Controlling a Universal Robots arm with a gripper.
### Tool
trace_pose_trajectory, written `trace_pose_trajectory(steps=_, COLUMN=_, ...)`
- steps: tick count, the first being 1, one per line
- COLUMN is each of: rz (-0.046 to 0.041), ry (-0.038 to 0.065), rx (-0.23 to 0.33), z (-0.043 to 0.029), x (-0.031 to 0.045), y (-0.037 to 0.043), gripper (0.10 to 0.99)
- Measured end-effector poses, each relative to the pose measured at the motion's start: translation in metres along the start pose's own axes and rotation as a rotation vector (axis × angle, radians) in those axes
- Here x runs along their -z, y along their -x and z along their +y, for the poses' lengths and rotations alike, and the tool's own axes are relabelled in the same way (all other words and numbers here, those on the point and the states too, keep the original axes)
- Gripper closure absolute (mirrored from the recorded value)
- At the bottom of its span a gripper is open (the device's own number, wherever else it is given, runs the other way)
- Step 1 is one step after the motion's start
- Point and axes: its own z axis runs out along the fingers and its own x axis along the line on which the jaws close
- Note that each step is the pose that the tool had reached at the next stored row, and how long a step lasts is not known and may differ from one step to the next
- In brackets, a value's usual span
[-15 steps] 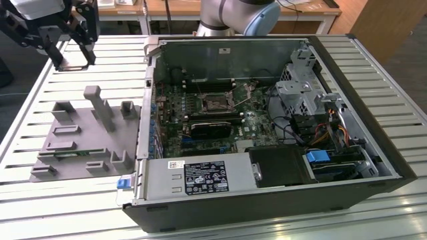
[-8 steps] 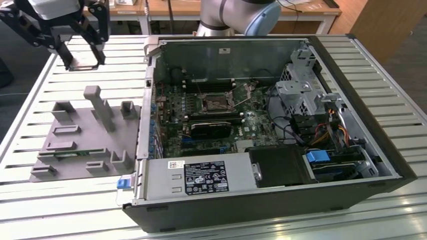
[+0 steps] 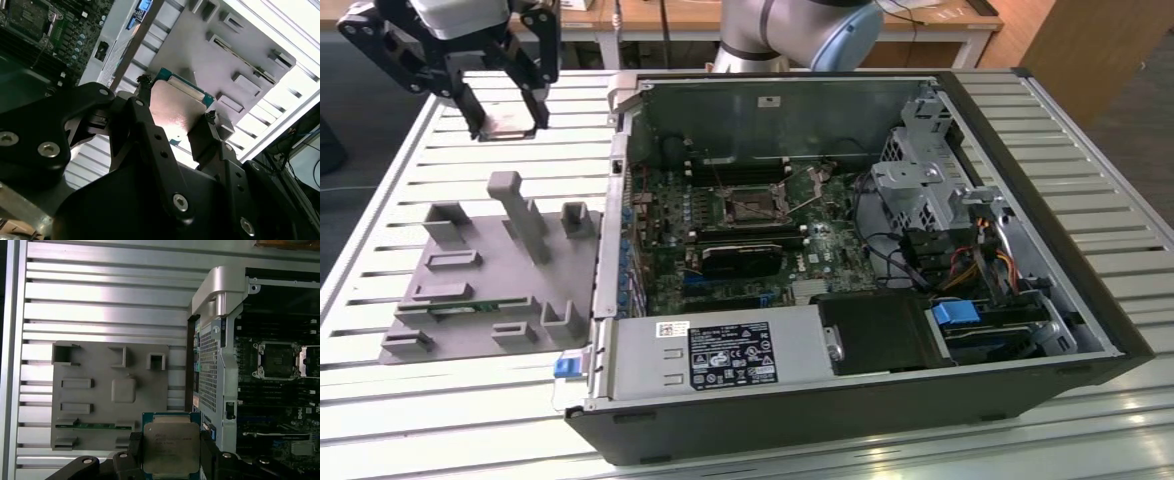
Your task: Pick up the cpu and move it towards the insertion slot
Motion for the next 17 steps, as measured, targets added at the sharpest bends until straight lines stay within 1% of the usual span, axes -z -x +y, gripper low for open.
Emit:
trace_pose_trajectory(steps=8, rz=0.0001, ry=0.000, rx=0.000, z=-0.0003, x=-0.0008, y=0.0140, gripper=0.545)
trace_pose_trajectory(steps=13, rz=0.0001, ry=0.000, rx=0.000, z=-0.0005, x=-0.0015, y=0.0256, gripper=0.545)
trace_pose_trajectory(steps=17, rz=0.0001, ry=0.000, rx=0.000, z=-0.0008, x=-0.0022, y=0.0378, gripper=0.545)
